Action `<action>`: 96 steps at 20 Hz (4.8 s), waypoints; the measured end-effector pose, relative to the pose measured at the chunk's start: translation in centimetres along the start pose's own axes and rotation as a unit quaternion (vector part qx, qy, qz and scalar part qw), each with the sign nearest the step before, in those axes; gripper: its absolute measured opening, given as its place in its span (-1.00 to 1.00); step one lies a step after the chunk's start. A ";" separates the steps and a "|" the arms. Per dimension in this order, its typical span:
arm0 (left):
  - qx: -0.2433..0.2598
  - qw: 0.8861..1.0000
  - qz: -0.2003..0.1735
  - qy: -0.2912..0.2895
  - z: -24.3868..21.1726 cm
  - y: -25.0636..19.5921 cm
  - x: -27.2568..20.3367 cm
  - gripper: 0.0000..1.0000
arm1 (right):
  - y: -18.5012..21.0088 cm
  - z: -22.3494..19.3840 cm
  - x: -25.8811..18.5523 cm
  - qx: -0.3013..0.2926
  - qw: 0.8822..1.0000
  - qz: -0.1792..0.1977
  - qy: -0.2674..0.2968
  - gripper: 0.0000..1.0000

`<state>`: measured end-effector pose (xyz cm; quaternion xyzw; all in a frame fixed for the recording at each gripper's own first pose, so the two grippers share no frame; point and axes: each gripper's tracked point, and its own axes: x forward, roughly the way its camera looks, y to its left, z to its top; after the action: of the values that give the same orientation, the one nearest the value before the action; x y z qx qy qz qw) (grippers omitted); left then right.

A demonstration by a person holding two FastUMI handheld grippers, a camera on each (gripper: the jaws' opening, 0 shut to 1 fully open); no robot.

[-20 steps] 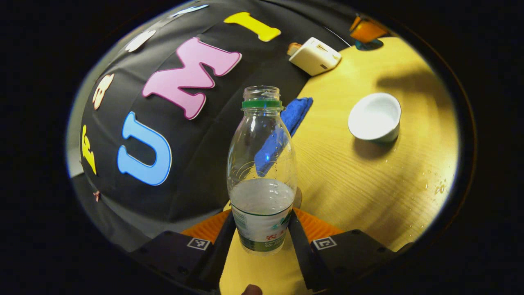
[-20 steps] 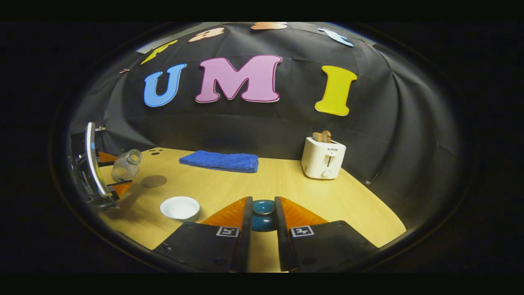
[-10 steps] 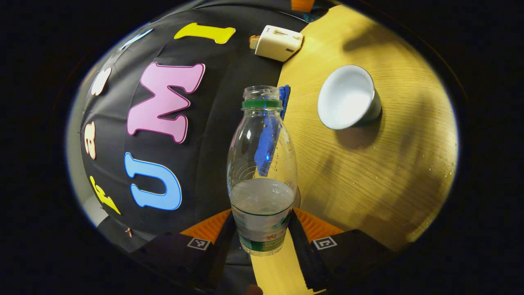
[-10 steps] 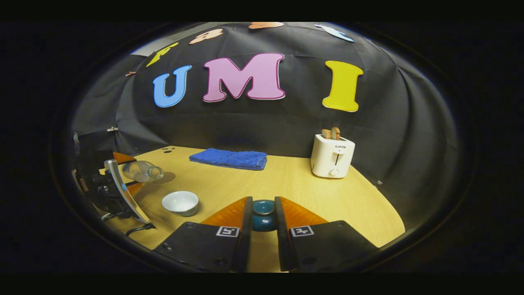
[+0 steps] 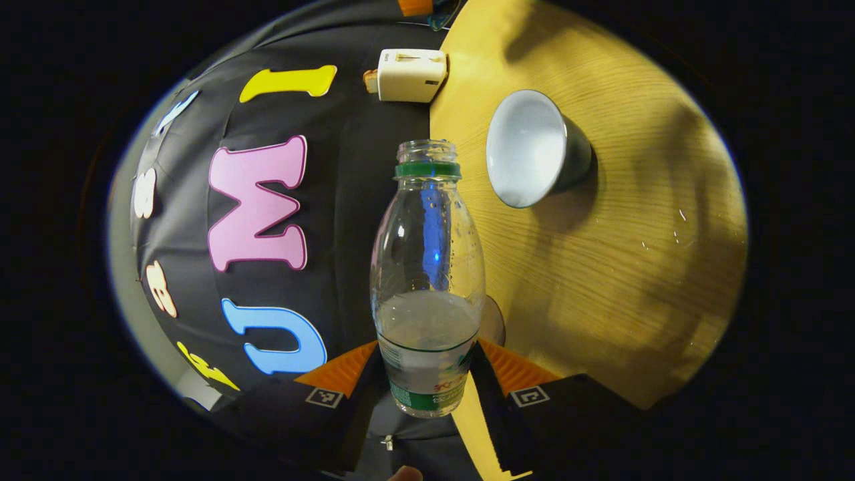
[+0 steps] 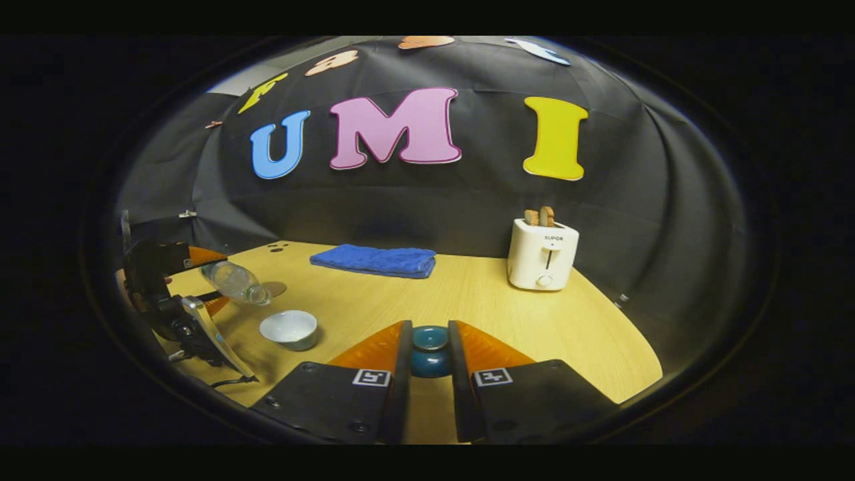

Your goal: Open the teacup lid with one hand, grasp the water bottle and pour water into the teacup with the other hand; after pouring, place the water bottle on the coaster and then close the teacup lid.

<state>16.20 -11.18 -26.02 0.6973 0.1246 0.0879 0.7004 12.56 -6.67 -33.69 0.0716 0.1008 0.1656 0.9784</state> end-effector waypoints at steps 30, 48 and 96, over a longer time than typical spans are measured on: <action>0.157 0.985 0.073 -0.010 -1.2 3.8 1.8 0.51 | -0.7 -1.2 -0.2 -0.007 1.000 0.015 -0.009 -0.39; 0.251 0.937 0.216 -0.111 2.5 10.2 1.3 0.51 | -0.6 -1.5 -1.5 -0.017 1.000 0.011 -0.011 -0.39; -0.598 0.778 -0.137 -0.133 -1.1 6.1 6.4 0.51 | 8.6 0.6 0.8 0.006 0.998 -0.054 -0.015 -0.39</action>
<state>22.25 -8.18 -20.21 0.1184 0.0468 -0.0459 0.9908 10.74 1.55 -31.78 0.0740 0.0911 0.1110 0.9869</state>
